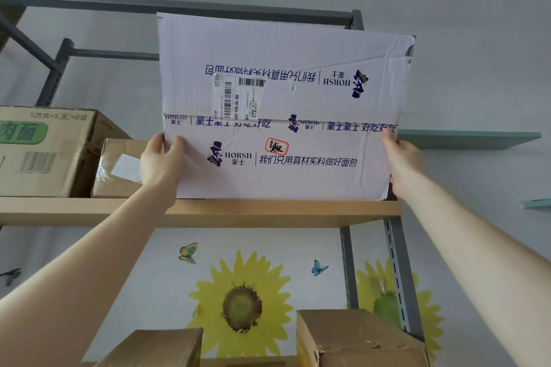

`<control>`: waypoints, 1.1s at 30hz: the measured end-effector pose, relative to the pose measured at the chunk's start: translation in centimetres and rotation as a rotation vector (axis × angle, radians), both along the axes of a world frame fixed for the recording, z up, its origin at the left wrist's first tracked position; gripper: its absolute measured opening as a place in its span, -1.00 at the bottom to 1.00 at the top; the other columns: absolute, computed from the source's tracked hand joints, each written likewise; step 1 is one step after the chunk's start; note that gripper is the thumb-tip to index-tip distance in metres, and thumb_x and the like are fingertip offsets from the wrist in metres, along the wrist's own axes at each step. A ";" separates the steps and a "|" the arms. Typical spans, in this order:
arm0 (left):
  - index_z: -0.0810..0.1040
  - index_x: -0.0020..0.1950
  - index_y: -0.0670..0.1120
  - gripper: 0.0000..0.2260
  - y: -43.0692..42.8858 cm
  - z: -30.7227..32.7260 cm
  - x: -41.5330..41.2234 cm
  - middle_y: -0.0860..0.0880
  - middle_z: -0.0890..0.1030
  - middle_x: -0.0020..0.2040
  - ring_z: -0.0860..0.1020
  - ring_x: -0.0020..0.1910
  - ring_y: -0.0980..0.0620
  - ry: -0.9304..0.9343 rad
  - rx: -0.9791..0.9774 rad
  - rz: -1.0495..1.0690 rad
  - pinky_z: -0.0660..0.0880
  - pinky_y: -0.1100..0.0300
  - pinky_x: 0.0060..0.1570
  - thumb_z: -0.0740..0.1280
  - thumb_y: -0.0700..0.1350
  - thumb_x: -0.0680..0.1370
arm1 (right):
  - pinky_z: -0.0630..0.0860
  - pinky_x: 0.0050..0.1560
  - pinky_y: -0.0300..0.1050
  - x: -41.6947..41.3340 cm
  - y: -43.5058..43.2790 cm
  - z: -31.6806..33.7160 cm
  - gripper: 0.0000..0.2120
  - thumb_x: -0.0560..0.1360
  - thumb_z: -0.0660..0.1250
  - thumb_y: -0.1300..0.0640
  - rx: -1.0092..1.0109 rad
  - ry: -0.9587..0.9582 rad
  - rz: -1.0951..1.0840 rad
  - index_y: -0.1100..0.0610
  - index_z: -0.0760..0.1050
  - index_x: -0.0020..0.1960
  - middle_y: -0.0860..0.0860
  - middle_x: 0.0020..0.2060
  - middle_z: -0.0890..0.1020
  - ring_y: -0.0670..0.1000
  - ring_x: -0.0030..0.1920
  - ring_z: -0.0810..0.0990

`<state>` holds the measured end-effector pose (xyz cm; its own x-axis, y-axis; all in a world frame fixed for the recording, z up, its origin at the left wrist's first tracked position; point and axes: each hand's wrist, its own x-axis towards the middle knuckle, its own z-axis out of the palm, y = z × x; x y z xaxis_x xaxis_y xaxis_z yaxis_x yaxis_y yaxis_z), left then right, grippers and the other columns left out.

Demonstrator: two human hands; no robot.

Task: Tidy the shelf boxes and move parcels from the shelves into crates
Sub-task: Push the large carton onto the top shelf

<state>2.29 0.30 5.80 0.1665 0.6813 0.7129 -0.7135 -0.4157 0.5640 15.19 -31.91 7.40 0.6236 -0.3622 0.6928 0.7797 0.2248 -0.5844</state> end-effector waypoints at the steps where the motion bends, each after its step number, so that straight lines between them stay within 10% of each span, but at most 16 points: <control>1: 0.50 0.10 0.05 -0.81 0.1 -0.2 0.1 0.13 0.51 -0.07 0.41 -0.05 0.02 0.027 0.036 0.000 0.36 0.20 -0.15 0.20 -0.03 0.52 | 0.41 -0.12 -0.06 -0.1 0.1 0.1 -0.52 0.51 0.21 -0.16 -0.015 0.008 -0.037 0.28 0.46 0.07 0.26 -0.03 0.56 0.08 -0.13 0.49; 6: 0.43 0.15 0.02 -0.80 0.4 -0.4 0.0 0.07 0.48 0.00 0.42 -0.02 0.01 0.094 0.144 0.070 0.35 0.15 -0.10 0.20 -0.07 0.54 | 0.31 0.33 0.17 0.4 0.2 0.4 -0.44 0.54 0.10 -0.19 -0.195 0.124 -0.013 0.11 0.20 0.42 0.10 0.39 0.34 0.17 0.34 0.37; 9: 0.44 -0.12 -0.08 -0.83 0.5 -0.5 0.0 -0.01 0.46 -0.22 0.41 -0.12 -0.04 0.109 0.036 0.079 0.33 0.21 -0.26 0.31 0.01 0.50 | 0.35 0.27 0.09 0.4 -0.2 0.0 -0.39 0.49 0.26 -0.14 -0.230 0.168 0.024 0.19 0.24 0.40 0.13 0.36 0.39 0.17 0.31 0.40; 23: 0.47 0.10 -0.06 -0.71 0.7 -1.0 -0.2 0.04 0.52 -0.13 0.48 -0.13 0.01 0.101 0.039 -0.072 0.40 0.16 -0.18 0.31 0.04 0.45 | 0.49 -0.25 -0.12 -0.1 -2.0 -2.6 -0.79 0.48 0.33 0.02 -0.226 0.064 0.204 -0.01 0.45 0.10 0.01 -0.05 0.61 -0.03 -0.18 0.59; 29: 0.40 0.06 -0.02 -0.67 2.2 -3.5 -0.2 0.02 0.52 -0.05 0.49 -0.03 -0.02 0.130 0.143 -0.029 0.42 0.10 -0.01 0.38 0.10 0.42 | 0.42 0.19 -0.07 0.2 -2.7 -5.0 -0.39 0.21 0.48 0.01 -0.389 0.004 0.193 0.14 0.46 0.22 0.03 0.04 0.63 0.00 0.05 0.58; 33: 0.44 0.19 0.08 -0.61 2.7 -4.5 -0.8 0.10 0.56 0.11 0.52 0.09 0.09 0.166 0.383 -0.072 0.37 0.23 0.02 0.44 0.04 0.41 | 0.40 0.28 0.03 0.2 -2.2 -4.5 -0.55 0.35 0.45 -0.04 -0.367 -0.012 0.098 0.08 0.45 0.17 0.01 0.09 0.61 0.05 0.13 0.55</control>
<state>1.46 2.99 1.34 0.3378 0.3550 0.8717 -0.6614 -0.5694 0.4882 15.34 -34.15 2.86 0.6344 -0.0275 0.7725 0.7719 0.0760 -0.6312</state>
